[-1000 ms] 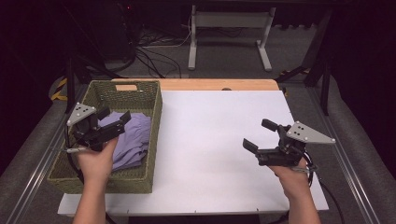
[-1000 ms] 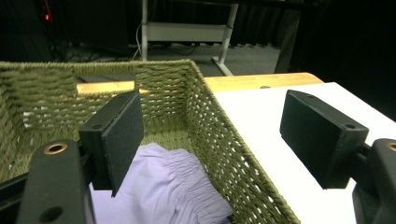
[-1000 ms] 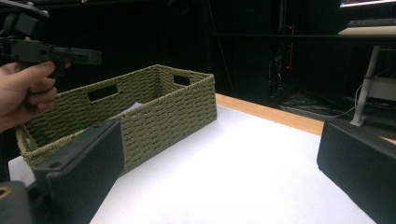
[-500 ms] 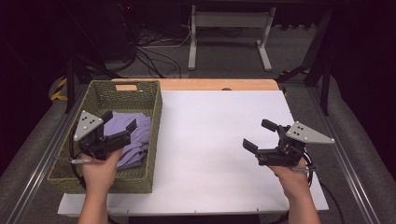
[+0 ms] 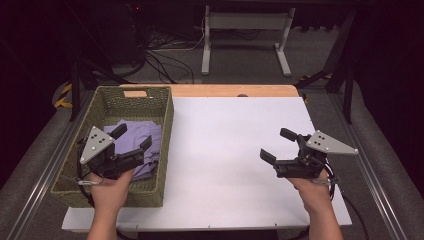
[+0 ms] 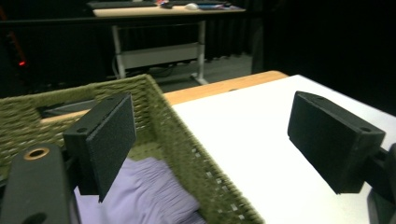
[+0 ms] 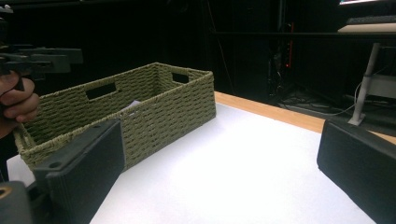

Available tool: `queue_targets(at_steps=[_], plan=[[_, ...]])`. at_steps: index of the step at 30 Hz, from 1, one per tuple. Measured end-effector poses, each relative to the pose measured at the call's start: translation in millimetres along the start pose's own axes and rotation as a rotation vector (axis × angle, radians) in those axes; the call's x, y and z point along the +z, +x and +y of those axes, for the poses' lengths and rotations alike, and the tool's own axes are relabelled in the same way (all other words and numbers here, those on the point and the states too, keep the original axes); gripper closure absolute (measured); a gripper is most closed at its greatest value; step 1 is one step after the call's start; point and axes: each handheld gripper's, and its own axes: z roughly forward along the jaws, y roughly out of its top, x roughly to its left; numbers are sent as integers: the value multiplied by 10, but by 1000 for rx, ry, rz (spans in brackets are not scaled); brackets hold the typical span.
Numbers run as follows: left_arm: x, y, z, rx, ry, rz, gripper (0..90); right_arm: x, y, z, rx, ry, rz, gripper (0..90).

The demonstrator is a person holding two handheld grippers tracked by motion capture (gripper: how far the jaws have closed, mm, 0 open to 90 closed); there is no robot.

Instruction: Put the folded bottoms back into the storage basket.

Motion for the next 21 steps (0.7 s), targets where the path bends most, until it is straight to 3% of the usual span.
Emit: queue_targets(at_steps=[6,21], plan=[[33,-30,3,8,2,-25,156,-5,-10,-6,0,-2,-3,18],[78,56,-55,-44,9,-71,153,6,-16,-29,-4,2,-7,18]])
